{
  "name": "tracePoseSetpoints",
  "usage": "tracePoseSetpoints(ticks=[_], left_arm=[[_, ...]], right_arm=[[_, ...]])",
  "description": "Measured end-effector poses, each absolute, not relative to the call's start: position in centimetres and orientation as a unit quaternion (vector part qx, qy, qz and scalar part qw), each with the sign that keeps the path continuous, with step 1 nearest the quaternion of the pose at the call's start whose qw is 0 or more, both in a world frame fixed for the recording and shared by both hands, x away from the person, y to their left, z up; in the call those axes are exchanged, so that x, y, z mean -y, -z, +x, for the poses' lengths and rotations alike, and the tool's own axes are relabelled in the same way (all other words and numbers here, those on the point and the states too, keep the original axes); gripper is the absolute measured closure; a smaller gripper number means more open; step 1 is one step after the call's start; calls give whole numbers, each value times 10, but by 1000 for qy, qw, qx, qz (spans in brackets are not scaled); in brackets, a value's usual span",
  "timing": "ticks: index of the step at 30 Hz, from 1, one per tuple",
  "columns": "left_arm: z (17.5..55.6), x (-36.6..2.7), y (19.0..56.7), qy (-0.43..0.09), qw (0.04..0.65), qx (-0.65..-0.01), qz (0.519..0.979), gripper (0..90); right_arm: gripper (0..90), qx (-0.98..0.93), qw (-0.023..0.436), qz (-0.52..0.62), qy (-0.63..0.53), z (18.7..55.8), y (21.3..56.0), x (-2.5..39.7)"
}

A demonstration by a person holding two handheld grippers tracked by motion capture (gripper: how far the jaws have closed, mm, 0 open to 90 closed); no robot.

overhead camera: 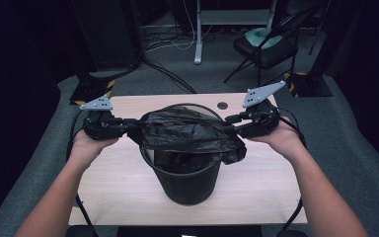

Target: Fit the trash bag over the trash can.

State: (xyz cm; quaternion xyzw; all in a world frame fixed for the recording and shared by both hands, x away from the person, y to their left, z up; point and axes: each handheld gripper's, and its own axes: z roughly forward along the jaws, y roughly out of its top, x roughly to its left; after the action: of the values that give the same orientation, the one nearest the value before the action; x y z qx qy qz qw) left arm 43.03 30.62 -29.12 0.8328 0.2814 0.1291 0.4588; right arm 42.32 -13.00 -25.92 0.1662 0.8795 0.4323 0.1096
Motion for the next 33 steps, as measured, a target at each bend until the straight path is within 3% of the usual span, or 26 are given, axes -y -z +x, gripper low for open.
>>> tracePoseSetpoints(ticks=[2, 5, 13, 33], left_arm=[[432, -305, 291, -135, 455, -279, 835, 847], [438, -303, 292, -138, 446, -287, 836, 888], [455, -299, 306, -134, 424, -311, 840, 894], [472, -294, 325, -102, 419, -316, 845, 894]], right_arm=[[800, -878, 116, 160, -436, 425, 257, 129], [883, -875, 123, 169, -437, 430, 257, 129], [893, -871, 146, 202, -423, 458, 268, 120], [894, -871, 115, 242, -413, 492, 296, 109]])
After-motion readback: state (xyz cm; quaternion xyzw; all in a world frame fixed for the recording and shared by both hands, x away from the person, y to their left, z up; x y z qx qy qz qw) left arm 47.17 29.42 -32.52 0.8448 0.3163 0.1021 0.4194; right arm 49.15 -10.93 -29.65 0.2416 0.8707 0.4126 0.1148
